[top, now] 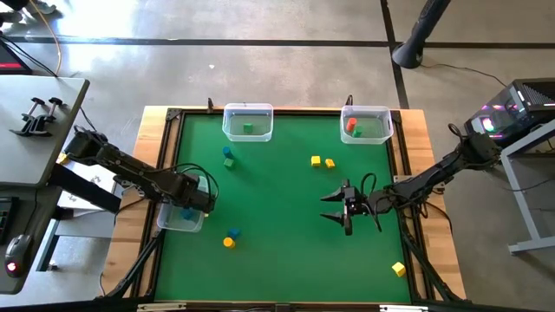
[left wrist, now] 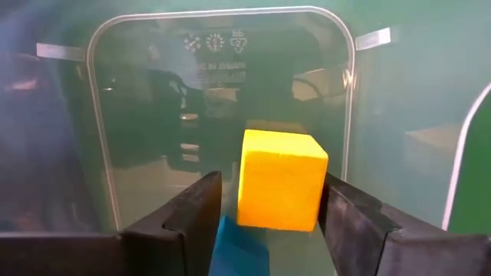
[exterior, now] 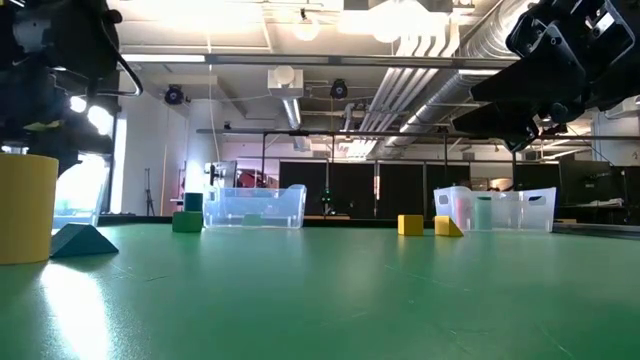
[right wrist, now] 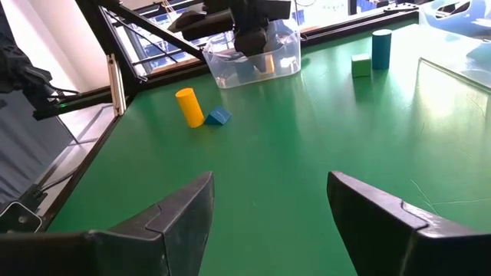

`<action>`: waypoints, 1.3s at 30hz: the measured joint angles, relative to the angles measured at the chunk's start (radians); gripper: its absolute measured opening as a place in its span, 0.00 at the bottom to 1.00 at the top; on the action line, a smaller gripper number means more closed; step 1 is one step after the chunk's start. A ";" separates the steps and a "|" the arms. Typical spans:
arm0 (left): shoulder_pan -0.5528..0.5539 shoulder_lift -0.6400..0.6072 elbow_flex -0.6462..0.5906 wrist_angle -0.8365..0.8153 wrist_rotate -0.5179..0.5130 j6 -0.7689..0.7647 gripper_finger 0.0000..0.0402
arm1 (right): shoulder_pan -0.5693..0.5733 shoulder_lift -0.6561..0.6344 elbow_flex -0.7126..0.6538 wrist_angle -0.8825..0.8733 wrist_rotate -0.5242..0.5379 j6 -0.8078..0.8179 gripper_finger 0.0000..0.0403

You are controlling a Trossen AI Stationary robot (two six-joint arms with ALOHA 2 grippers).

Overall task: Sort blocks by size
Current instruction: Put the yellow square block into the bottom transparent bin, then put the blue triangle block into the top left transparent bin

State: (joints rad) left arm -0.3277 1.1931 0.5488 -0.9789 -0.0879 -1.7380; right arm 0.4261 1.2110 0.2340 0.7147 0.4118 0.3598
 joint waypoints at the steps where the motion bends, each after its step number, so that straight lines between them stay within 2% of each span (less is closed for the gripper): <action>1: -0.001 0.000 0.000 0.000 0.007 0.013 0.48 | 0.000 0.000 0.000 0.000 0.000 0.000 0.62; 6: -0.001 -0.032 0.016 -0.022 0.031 0.047 0.47 | 0.000 0.000 0.000 0.000 0.000 -0.001 0.62; 12: -0.001 -0.112 0.133 -0.158 -0.069 0.082 0.44 | 0.000 0.000 0.000 0.001 0.000 -0.001 0.62; 16: -0.008 -0.151 0.249 -0.270 -0.206 0.117 0.43 | 0.000 0.000 0.000 0.005 0.001 -0.001 0.62; 19: -0.026 -0.167 0.331 -0.270 -0.374 0.181 0.43 | 0.000 0.000 0.000 0.007 0.001 0.001 0.62; 23: -0.062 -0.167 0.379 -0.109 -0.630 0.381 0.43 | 0.000 0.000 0.000 0.007 0.001 -0.001 0.62; 27: -0.090 -0.150 0.379 0.152 -0.785 0.702 0.43 | 0.000 0.000 0.000 0.008 0.001 -0.001 0.62; 33: -0.121 -0.046 0.379 0.478 -0.911 1.080 0.43 | 0.000 0.000 0.000 0.007 0.001 -0.001 0.62; 36: -0.121 0.029 0.379 0.582 -0.920 1.183 0.43 | 0.000 0.000 0.000 0.007 0.001 -0.001 0.62; 39: -0.117 0.109 0.379 0.652 -0.929 1.217 0.43 | 0.000 0.000 0.000 0.007 0.001 -0.002 0.62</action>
State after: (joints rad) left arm -0.4445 1.3021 0.9276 -0.3274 -1.0169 -0.5212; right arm 0.4259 1.2110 0.2340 0.7219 0.4129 0.3580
